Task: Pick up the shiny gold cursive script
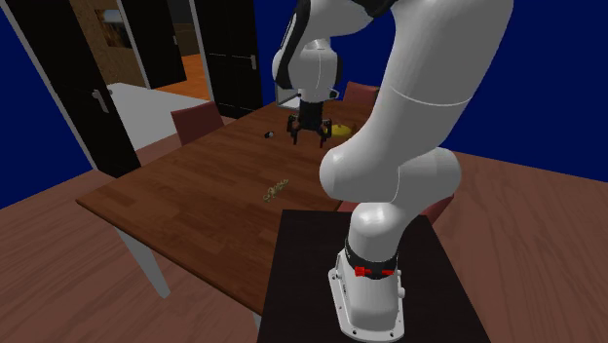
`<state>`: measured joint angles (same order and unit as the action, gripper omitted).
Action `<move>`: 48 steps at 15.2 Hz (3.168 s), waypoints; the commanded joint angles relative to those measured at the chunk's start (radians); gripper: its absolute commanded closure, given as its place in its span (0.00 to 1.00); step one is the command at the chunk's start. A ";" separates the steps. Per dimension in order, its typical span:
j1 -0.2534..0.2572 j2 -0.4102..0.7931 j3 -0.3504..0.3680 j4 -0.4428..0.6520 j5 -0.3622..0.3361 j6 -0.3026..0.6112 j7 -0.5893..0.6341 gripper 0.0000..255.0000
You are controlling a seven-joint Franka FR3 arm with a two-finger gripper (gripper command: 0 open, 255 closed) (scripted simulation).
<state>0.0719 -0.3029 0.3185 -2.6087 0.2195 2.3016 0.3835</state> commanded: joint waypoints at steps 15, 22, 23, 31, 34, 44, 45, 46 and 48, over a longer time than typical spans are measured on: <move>0.127 0.696 0.009 0.284 -0.394 0.377 0.545 0.00; 0.200 0.848 -0.057 0.375 -0.455 0.436 0.618 0.00; 0.205 0.862 -0.063 0.379 -0.460 0.445 0.621 0.00; 0.218 0.898 -0.078 0.394 -0.472 0.467 0.629 1.00; 0.218 0.898 -0.078 0.394 -0.472 0.467 0.629 1.00; 0.184 0.803 -0.036 0.361 -0.436 0.403 0.606 1.00; 0.179 0.789 -0.030 0.358 -0.430 0.393 0.602 1.00; 0.174 0.776 -0.024 0.355 -0.424 0.383 0.598 1.00; 0.165 0.750 -0.012 0.349 -0.412 0.363 0.590 1.00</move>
<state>0.2414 0.4628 0.2996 -2.2542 -0.1990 2.6749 0.9762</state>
